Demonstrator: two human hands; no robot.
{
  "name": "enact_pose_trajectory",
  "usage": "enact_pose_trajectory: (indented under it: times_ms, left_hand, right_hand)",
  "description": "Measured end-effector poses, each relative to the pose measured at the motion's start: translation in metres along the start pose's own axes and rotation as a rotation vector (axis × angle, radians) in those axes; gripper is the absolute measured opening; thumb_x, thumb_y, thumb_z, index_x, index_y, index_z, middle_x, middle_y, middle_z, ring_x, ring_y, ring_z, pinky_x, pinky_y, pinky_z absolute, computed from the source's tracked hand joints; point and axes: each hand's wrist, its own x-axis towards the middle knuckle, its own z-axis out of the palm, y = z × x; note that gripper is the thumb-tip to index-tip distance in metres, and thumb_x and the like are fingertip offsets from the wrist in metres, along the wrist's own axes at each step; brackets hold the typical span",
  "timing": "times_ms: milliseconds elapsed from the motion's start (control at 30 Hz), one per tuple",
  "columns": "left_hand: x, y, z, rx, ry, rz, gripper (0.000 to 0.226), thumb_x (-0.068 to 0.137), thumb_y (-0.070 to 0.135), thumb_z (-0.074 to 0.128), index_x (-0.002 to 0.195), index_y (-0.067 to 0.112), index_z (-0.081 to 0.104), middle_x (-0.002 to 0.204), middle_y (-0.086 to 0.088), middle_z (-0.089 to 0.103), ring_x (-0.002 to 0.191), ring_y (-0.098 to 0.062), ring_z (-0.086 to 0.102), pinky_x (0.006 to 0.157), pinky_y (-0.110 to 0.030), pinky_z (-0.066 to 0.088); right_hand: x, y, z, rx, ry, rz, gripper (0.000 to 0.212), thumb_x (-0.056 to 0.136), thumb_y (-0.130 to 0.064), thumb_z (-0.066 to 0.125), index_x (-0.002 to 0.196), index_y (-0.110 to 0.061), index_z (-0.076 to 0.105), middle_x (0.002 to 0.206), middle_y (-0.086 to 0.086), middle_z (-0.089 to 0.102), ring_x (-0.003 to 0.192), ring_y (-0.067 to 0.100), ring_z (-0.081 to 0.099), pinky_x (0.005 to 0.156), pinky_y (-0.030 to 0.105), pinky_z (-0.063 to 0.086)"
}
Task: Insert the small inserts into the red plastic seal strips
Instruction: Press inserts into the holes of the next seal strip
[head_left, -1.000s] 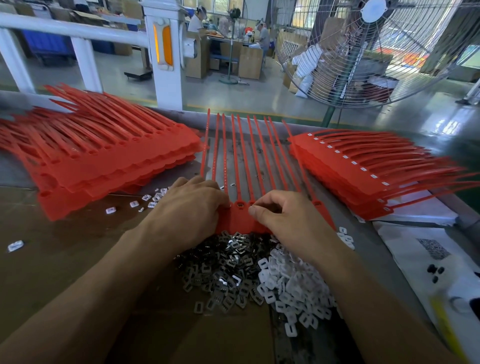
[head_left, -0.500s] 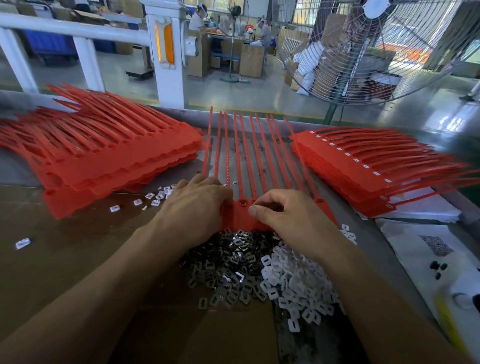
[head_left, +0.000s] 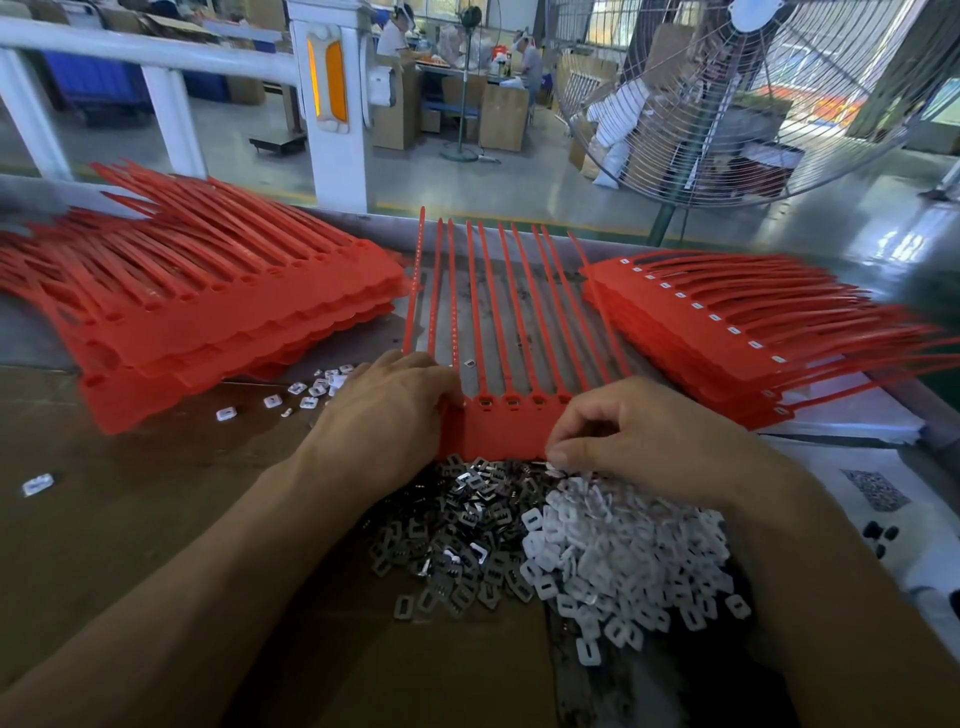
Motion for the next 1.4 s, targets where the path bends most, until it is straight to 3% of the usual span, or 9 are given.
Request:
enact_pose_trajectory:
  times_ms: [100,333,433,533,633,933,1167,1267,1400]
  left_hand:
    - [0.000,-0.001,0.001,0.001,0.013,0.005,0.030,0.096,0.015,0.047,0.114,0.029,0.067,0.117,0.008,0.063,0.114,-0.018,0.052,0.101,-0.044,0.042]
    - [-0.001,-0.002,0.006,0.005,0.031,-0.006,0.028,0.098,0.019,0.046,0.121,0.028,0.060,0.120,0.008,0.062,0.114,-0.018,0.051,0.102,-0.042,0.041]
    - [-0.001,-0.002,0.007,0.018,0.021,-0.013,0.034,0.099,0.019,0.046,0.130,0.027,0.056,0.127,0.006,0.061,0.117,-0.019,0.049,0.104,-0.044,0.040]
    - [-0.001,-0.003,0.006,0.034,0.006,-0.006,0.034,0.099,0.019,0.045,0.130,0.027,0.058,0.125,0.007,0.060,0.117,-0.019,0.048,0.105,-0.044,0.040]
    - [-0.002,-0.003,0.006,0.034,-0.002,-0.010,0.035,0.099,0.019,0.045,0.130,0.027,0.058,0.125,0.007,0.060,0.117,-0.018,0.048,0.105,-0.045,0.040]
    - [0.000,-0.003,0.007,0.023,-0.008,-0.016,0.037,0.099,0.019,0.044,0.133,0.028,0.057,0.129,0.008,0.059,0.123,-0.017,0.045,0.109,-0.043,0.037]
    - [-0.001,-0.004,0.008,0.009,0.005,0.004,0.036,0.099,0.020,0.044,0.132,0.029,0.058,0.129,0.009,0.059,0.122,-0.017,0.045,0.108,-0.045,0.038]
    - [-0.002,-0.004,0.008,0.011,0.004,0.028,0.036,0.098,0.021,0.045,0.130,0.031,0.058,0.127,0.011,0.060,0.118,-0.016,0.045,0.106,-0.044,0.040]
    - [-0.002,-0.004,0.009,0.017,0.009,0.052,0.036,0.097,0.020,0.046,0.128,0.031,0.060,0.124,0.011,0.062,0.115,-0.017,0.047,0.102,-0.042,0.041]
  right_hand:
    - [-0.005,0.003,-0.008,0.031,-0.085,-0.025,0.006,0.086,-0.039,0.083,0.086,-0.034,0.079,0.072,-0.016,0.071,0.061,-0.005,0.060,0.057,0.011,0.044]
    - [-0.009,0.000,-0.009,0.059,-0.202,-0.069,0.024,0.075,-0.044,0.089,0.095,-0.039,0.077,0.081,-0.016,0.068,0.068,0.000,0.058,0.064,0.019,0.049]
    - [-0.012,-0.002,-0.008,0.000,-0.251,-0.111,0.030,0.074,-0.047,0.090,0.100,-0.043,0.076,0.095,-0.016,0.065,0.077,0.003,0.059,0.074,0.022,0.053]
    - [-0.012,-0.003,-0.007,-0.039,-0.275,-0.119,0.030,0.076,-0.047,0.089,0.102,-0.045,0.074,0.102,-0.014,0.065,0.089,0.011,0.064,0.086,0.036,0.056]
    - [-0.010,-0.002,-0.005,-0.001,-0.264,-0.136,0.023,0.078,-0.040,0.089,0.098,-0.042,0.076,0.099,-0.010,0.069,0.089,0.018,0.067,0.086,0.044,0.058]
    - [-0.005,0.005,-0.004,0.084,-0.200,-0.134,0.005,0.089,-0.030,0.081,0.091,-0.033,0.078,0.083,-0.009,0.075,0.067,0.000,0.063,0.062,0.016,0.049]
    - [-0.003,0.005,-0.003,0.146,-0.113,-0.152,0.001,0.094,-0.031,0.076,0.093,-0.031,0.075,0.088,-0.005,0.076,0.078,0.005,0.069,0.073,0.023,0.053]
    - [0.000,0.004,0.002,0.165,-0.032,-0.149,0.003,0.096,-0.030,0.073,0.095,-0.032,0.074,0.088,-0.004,0.075,0.083,0.011,0.071,0.079,0.036,0.058]
    - [0.003,0.004,0.009,0.194,0.099,-0.175,0.013,0.098,-0.024,0.071,0.099,-0.037,0.075,0.089,-0.011,0.075,0.082,0.002,0.071,0.073,0.020,0.053]
